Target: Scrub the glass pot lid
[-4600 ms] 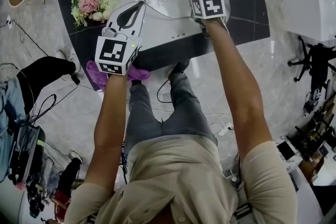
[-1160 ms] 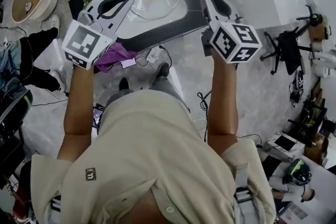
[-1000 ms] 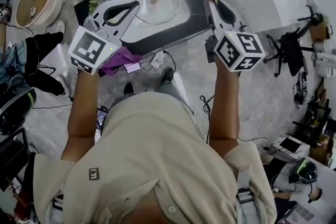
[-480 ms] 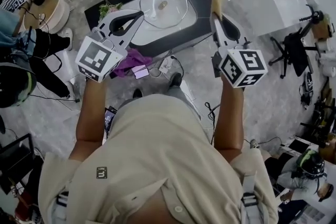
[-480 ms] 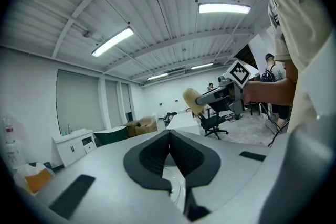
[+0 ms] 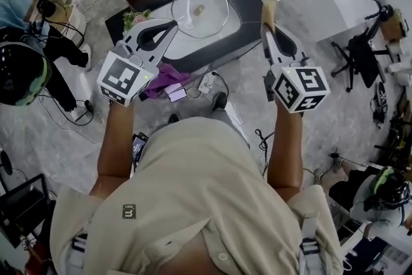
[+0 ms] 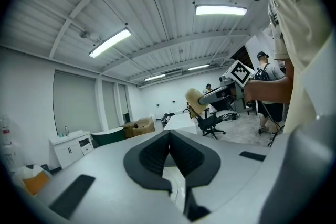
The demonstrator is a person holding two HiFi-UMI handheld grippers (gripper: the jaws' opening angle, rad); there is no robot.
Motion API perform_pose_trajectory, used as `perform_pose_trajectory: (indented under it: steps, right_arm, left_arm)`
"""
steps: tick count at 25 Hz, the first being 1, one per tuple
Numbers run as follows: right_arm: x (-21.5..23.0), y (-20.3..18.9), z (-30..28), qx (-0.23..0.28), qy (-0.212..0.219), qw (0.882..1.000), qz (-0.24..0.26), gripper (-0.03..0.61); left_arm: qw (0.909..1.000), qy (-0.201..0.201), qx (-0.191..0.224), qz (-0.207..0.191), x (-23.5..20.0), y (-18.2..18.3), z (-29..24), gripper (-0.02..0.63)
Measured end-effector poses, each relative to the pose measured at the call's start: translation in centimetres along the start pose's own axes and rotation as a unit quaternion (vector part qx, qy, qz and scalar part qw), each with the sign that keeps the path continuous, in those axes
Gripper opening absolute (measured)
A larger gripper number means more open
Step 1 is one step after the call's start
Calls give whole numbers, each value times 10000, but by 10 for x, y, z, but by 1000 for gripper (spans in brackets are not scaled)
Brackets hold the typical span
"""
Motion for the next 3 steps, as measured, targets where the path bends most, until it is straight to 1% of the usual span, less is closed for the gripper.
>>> perform_pose_trajectory:
  steps: [3]
  right_arm:
    - [-2, -1, 3, -39, -18, 10000, 4, 38]
  left_arm:
    - [10000, 10, -4, -1, 0, 2, 4, 15]
Point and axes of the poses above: the fingertips, and each gripper's own axes: z backward along the fingers, x to its right, y out of its top, the point moved 9 cm from there along z, backward along the fingers, and after that the axes turned 1 degree about -z, right-handed, at the moved point
